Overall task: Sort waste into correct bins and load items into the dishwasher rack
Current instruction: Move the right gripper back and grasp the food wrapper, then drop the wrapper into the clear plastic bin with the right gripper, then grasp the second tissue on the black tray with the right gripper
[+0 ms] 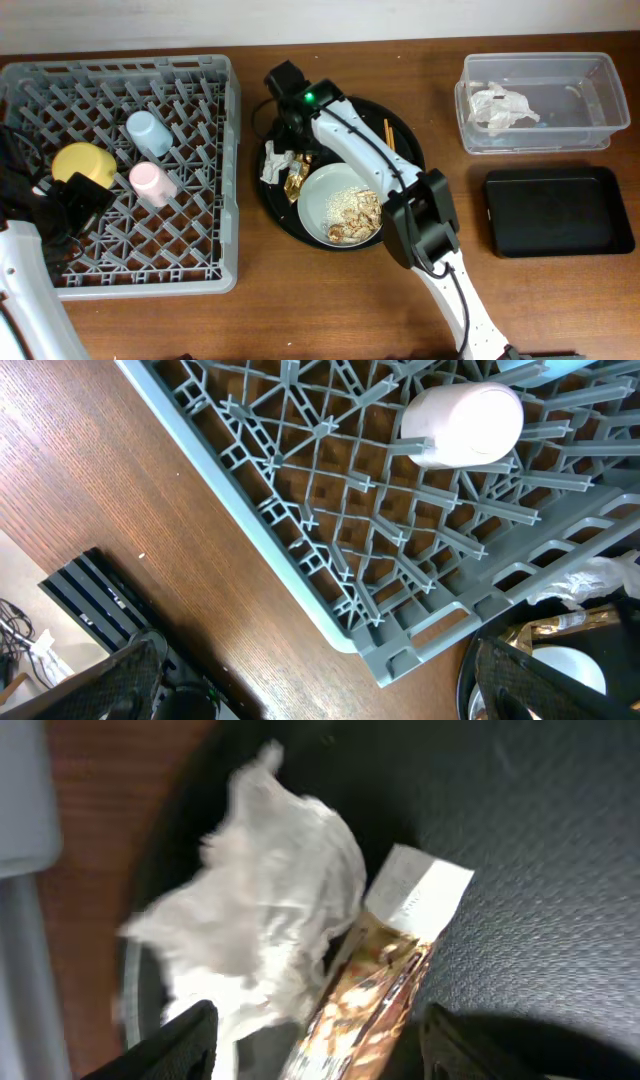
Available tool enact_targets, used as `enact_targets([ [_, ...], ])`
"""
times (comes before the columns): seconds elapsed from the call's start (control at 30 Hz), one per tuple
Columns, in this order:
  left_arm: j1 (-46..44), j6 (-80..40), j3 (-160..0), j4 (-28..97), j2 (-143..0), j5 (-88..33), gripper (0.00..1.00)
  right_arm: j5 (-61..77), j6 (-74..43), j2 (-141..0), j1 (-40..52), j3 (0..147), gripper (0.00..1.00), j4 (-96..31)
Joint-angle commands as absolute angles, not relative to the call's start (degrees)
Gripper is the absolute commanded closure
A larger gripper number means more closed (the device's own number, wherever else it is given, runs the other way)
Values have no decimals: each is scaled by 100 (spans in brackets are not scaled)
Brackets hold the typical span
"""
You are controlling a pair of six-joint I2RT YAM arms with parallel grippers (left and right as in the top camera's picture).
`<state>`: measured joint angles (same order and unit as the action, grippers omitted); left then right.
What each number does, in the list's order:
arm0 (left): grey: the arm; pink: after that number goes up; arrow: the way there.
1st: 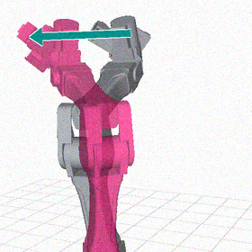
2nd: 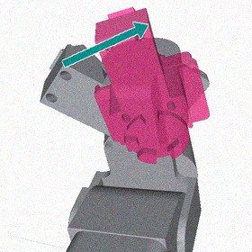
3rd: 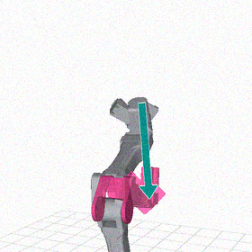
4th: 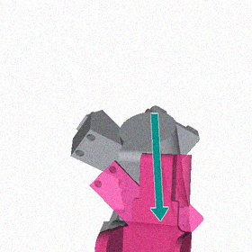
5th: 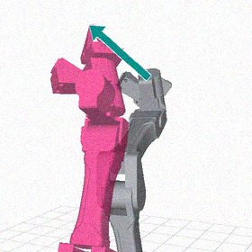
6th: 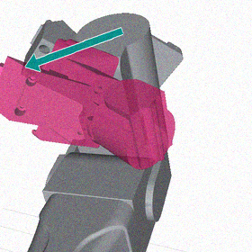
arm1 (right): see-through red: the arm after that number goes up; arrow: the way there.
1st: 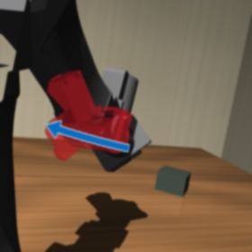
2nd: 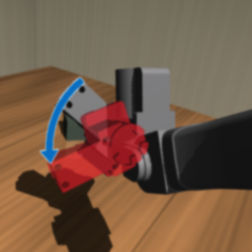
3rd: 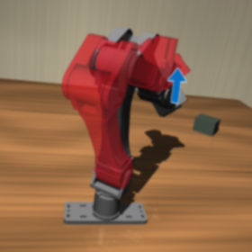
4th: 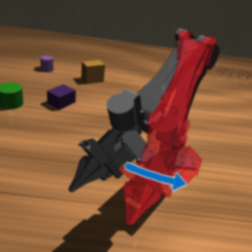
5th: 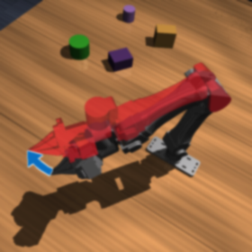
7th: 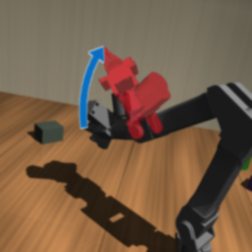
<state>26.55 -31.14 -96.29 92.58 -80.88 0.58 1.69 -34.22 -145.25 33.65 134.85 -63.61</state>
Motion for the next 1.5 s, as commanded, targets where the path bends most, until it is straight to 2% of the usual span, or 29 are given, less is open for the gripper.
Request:
enact_targets([
  [0.0,2668,-3168,-9653,9266,-8023,60,0,62,-3570,-14676,3389,13170,34,-6340],
  [0.07,2668,-3168,-9653,9266,-8023,60,0,60,-3570,-14678,3389,12980,35,-6265],
  [0.13,2668,-3168,-9653,9266,-8023,62,0,64,-3568,-14676,3389,12949,53,-6261],
  [0.17,2668,-3168,-9653,9264,-8023,62,0,130,-3568,-14602,3374,12984,69,-6278],
  [0.2,2668,-3168,-9653,9264,-8023,60,0,148,-3566,-14503,3334,13089,80,-6326],
  [0.27,2668,-3168,-9653,9266,-8023,60,0,145,-3564,-14282,3162,13515,83,-6569],
  [0.33,2670,-3168,-9653,9264,-8023,62,0,145,-3542,-14068,2886,13994,91,-6899],
  [0.4,2668,-3168,-9653,9264,-8023,62,0,145,-3441,-13931,2519,14518,94,-7282],
  [0.53,2668,-3168,-9653,9264,-8023,62,0,123,-3087,-13913,1470,15589,89,-7988],
  [0.73,2670,-3168,-9653,9264,-8023,60,0,128,-3028,-13911,-342,15697,90,-8141],
  [0.87,2668,-3168,-9653,9264,-8023,60,0,126,-3026,-13913,-1223,15692,89,-7955],
  [0.9,2668,-3168,-9653,9266,-8023,60,0,128,-3035,-13926,-1411,15692,86,-7902],
  [0.93,2668,-3168,-9653,9264,-8023,60,0,128,-3046,-13937,-1555,15692,68,-7859],
  [0.97,2668,-3168,-9653,9266,-8023,62,0,128,-3044,-13939,-1664,15692,41,-7839],
  [1.0,2668,-3168,-9653,9264,-8023,60,0,128,-3041,-13939,-1704,15692,28,-7841],
  [1.03,2670,-3168,-9653,9264,-8023,62,0,128,-3039,-13939,-1728,15690,8,-7843],
  [1.07,2670,-3168,-9653,9264,-8023,60,0,128,-3024,-13944,-1726,15690,2,-7843],
  [1.23,2668,-3168,-9653,9266,-8023,60,0,432,-2941,-14020,-1452,15576,2,-8265],
  [1.4,2670,-3168,-9653,9266,-8023,60,0,2049,-945,-14020,-707,15568,2,-8980],
  [1.47,2668,-3168,-9653,9266,-8023,60,0,2248,-746,-14020,-202,15568,2,-9070],
])
